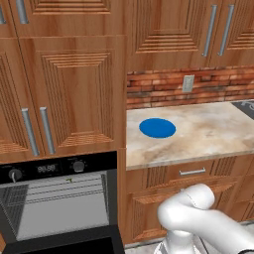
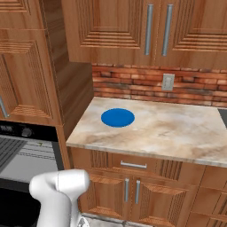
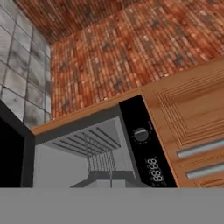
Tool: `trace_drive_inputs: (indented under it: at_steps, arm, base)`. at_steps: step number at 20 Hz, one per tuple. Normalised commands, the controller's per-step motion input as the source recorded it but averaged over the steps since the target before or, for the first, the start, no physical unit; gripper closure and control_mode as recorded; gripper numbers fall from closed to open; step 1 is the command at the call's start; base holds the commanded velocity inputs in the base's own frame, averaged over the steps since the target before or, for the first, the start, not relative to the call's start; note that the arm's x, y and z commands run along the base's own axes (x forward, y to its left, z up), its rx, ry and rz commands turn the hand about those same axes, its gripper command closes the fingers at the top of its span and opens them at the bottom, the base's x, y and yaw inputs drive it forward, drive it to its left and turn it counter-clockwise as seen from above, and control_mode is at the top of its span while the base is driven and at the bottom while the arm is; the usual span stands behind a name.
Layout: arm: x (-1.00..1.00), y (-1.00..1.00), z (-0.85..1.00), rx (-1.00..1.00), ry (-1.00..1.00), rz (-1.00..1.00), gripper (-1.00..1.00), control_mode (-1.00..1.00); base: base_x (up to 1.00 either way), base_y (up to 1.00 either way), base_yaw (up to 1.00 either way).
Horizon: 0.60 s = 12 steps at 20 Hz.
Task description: Take the fish from the oven and place it on the plate on the counter.
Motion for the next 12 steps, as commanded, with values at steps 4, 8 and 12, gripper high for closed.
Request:
trace_drive_inputs:
  at_steps: [4,8,12]
  arm:
    - [0.47,0.03,0.00,-0.03,0.26,-0.02,1.00,-1.00]
    - [0.69,0.00,0.12,-0.04,0.32,-0.05,1.00,-1.00]
    - [0.49,0.00,0.43,0.00,0.19,-0.05,1.00,-1.00]
  base:
    - [0.00,0.00,0.00]
    - [0.00,0.00,0.00]
    - [0.00,0.00,0.00]
